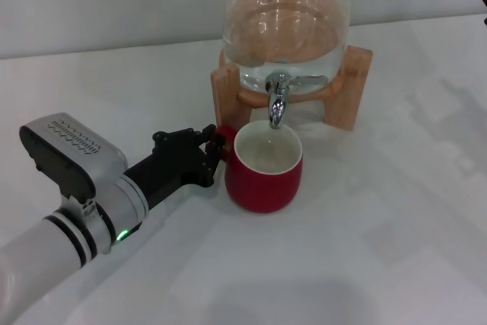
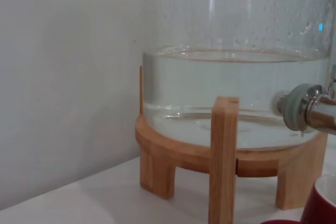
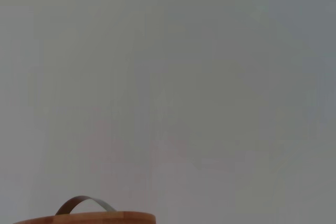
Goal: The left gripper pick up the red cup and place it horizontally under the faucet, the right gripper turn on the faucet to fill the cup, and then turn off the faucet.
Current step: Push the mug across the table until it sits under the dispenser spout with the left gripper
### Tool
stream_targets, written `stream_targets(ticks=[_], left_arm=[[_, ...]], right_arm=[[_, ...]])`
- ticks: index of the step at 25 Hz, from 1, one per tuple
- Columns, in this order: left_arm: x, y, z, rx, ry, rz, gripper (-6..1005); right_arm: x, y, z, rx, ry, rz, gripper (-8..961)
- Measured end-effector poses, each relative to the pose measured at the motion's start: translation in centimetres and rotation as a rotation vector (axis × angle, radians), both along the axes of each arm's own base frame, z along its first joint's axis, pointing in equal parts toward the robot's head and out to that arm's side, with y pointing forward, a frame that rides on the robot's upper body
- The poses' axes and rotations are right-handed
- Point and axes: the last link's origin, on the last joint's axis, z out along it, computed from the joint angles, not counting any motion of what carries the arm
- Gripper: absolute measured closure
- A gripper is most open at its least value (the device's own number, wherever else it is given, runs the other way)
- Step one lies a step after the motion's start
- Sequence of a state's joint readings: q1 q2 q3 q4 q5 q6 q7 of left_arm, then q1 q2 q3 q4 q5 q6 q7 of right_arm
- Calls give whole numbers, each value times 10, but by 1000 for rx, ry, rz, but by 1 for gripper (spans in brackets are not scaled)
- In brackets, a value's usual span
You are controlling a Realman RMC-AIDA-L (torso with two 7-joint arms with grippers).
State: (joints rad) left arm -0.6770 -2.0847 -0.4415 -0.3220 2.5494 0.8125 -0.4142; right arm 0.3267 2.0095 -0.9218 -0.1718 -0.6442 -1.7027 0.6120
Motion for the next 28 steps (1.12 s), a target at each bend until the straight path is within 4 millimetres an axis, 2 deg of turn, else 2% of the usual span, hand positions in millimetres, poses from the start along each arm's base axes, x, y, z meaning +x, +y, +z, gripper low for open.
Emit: stream_targets(ticks=[28], left_arm=[[1, -1, -3, -14, 20, -14, 873]], right_arm=[[0, 0, 0, 1, 0, 2, 171]])
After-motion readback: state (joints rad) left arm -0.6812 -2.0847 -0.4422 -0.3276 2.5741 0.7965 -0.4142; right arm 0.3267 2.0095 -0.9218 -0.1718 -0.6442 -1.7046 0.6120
